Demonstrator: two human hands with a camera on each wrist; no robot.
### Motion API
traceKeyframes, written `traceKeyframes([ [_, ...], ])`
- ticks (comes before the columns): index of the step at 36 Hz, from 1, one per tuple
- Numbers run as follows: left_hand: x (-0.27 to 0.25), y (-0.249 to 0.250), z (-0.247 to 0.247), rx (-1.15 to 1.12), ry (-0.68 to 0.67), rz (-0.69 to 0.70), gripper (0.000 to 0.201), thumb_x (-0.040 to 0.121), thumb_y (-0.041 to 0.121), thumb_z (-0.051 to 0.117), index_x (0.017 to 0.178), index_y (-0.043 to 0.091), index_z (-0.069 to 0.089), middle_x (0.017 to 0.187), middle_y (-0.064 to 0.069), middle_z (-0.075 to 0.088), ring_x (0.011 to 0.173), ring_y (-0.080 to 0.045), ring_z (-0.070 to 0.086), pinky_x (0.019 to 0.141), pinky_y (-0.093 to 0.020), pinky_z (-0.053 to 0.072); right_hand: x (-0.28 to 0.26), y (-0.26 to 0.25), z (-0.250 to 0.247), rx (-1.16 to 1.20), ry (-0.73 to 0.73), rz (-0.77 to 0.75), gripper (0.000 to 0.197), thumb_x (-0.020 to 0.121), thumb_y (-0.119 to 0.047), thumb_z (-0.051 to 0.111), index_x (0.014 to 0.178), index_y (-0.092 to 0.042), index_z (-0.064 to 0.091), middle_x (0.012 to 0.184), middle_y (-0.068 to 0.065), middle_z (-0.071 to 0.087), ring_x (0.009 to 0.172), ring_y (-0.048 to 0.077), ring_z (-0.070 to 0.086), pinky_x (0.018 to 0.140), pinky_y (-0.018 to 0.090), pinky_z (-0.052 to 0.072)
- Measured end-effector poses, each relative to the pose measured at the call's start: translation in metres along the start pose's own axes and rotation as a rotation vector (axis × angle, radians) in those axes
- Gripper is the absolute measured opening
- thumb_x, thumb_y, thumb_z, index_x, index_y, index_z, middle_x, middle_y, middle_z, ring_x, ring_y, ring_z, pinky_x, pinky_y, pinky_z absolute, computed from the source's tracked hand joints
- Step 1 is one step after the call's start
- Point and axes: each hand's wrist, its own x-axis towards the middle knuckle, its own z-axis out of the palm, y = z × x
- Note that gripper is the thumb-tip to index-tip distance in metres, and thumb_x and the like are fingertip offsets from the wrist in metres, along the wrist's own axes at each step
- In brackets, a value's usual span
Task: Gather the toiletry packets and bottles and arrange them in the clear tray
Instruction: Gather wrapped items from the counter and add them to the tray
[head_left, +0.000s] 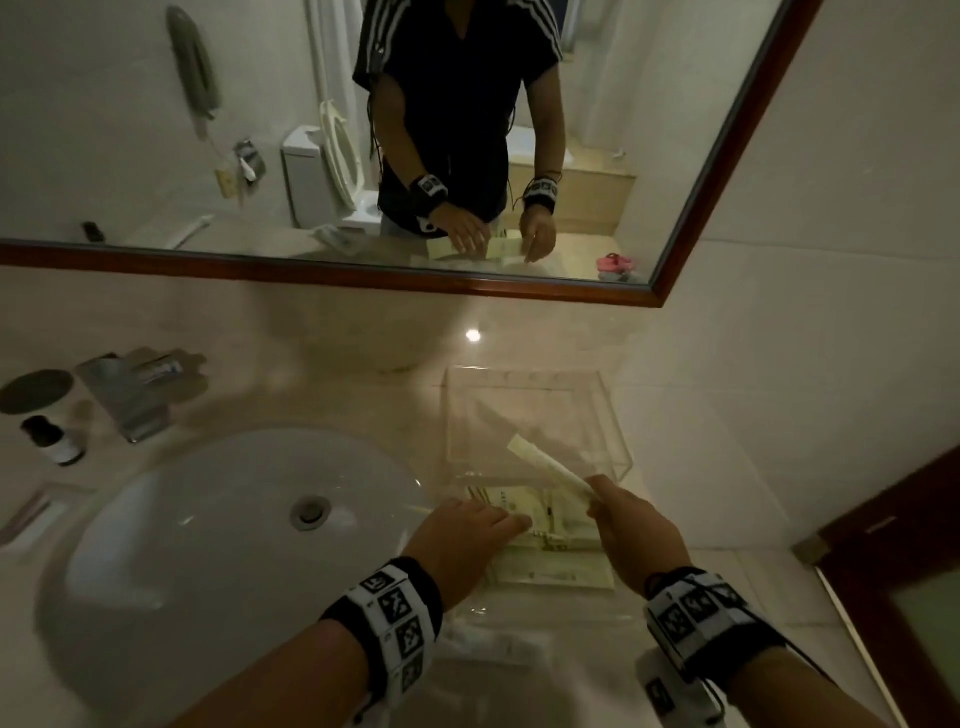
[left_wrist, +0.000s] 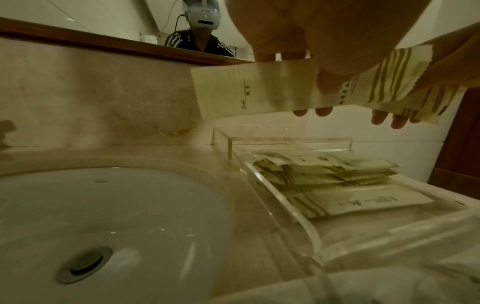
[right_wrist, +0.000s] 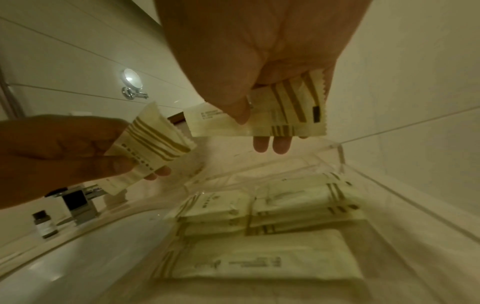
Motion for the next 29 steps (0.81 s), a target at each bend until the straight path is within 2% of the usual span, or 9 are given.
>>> traceKeyframes([
  [3,0.013,0.007,0.009,-0.046,-0.025,0.013,0.062,0.085,-0.002,0.049,0.139,0.027,0.038,0.133,0.003,0.054,0.118,-0.023,0.051,0.095,-0.034,0.038,0.0,0.016,0.005,0.021,0.004,0.016,0.024,0.096,-0.023,0.035,0.116,-0.031,0.045,0.102,-0.002,0.064,0.089,0.023,0.061,0.07,0.033,0.048],
  [6,0.021,0.013,0.025,-0.048,0.022,0.097,0.069,0.047,0.005,0.084,0.109,0.03,0.066,0.09,0.009,0.071,0.076,-0.014,0.068,0.062,-0.024,0.053,0.001,0.032,0.013,0.058,0.003,0.008,0.025,0.096,-0.023,0.036,0.116,-0.033,0.046,0.102,-0.002,0.064,0.089,0.02,0.061,0.071,0.034,0.05],
  [8,0.026,0.018,0.041,-0.031,0.034,0.101,0.071,0.038,0.006,0.088,0.102,0.031,0.067,0.082,0.01,0.069,0.067,-0.012,0.066,0.055,-0.022,0.052,0.0,0.039,0.017,0.079,-0.006,-0.002,0.025,0.096,-0.022,0.038,0.117,-0.032,0.048,0.103,-0.001,0.064,0.09,0.019,0.061,0.073,0.032,0.049],
  [11,0.031,0.028,0.054,-0.005,0.044,0.104,0.069,0.037,0.004,0.085,0.098,0.029,0.066,0.081,0.006,0.065,0.064,-0.015,0.062,0.052,-0.026,0.051,-0.001,0.049,0.022,0.095,0.002,-0.041,0.028,0.096,-0.019,0.04,0.119,-0.027,0.052,0.108,0.0,0.062,0.095,0.019,0.059,0.08,0.034,0.049],
  [14,0.034,0.031,0.065,0.048,0.038,0.075,0.062,0.039,0.011,0.086,0.095,0.031,0.069,0.078,0.006,0.062,0.064,-0.015,0.06,0.052,-0.028,0.05,-0.003,0.056,0.027,0.098,0.025,-0.102,0.028,0.094,-0.013,0.045,0.116,-0.02,0.059,0.11,0.003,0.06,0.096,0.023,0.057,0.084,0.037,0.049],
  [16,0.037,0.033,0.069,0.062,0.054,0.07,0.051,0.047,0.017,0.085,0.094,0.032,0.071,0.074,0.005,0.061,0.063,-0.017,0.06,0.051,-0.029,0.049,-0.003,0.061,0.032,0.102,0.048,-0.152,0.026,0.09,-0.01,0.049,0.11,-0.018,0.063,0.106,0.004,0.06,0.091,0.024,0.059,0.08,0.038,0.051],
  [20,0.044,0.038,0.069,0.069,0.058,0.083,0.025,0.062,0.026,0.061,0.082,0.034,0.074,0.07,0.006,0.066,0.059,-0.016,0.063,0.048,-0.025,0.05,-0.002,0.068,0.042,0.089,0.096,-0.178,0.024,0.084,-0.015,0.051,0.102,-0.017,0.066,0.093,0.004,0.057,0.078,0.022,0.058,0.07,0.038,0.054],
  [26,0.049,0.038,0.08,0.035,0.004,0.062,0.025,0.063,0.027,0.069,0.086,0.035,0.072,0.074,0.005,0.067,0.063,-0.018,0.065,0.05,-0.025,0.051,-0.003,0.07,0.051,0.053,0.177,-0.197,0.025,0.074,-0.006,0.07,0.095,-0.019,0.069,0.082,0.003,0.053,0.067,0.022,0.054,0.056,0.036,0.052],
  [29,0.042,0.036,0.08,-0.008,-0.054,0.031,0.043,0.05,0.031,0.081,0.091,0.036,0.07,0.079,0.008,0.068,0.068,-0.016,0.066,0.056,-0.026,0.054,-0.004,0.067,0.051,-0.01,0.228,-0.228,0.032,0.064,-0.006,0.08,0.09,-0.023,0.071,0.076,0.001,0.053,0.063,0.021,0.053,0.051,0.03,0.042],
])
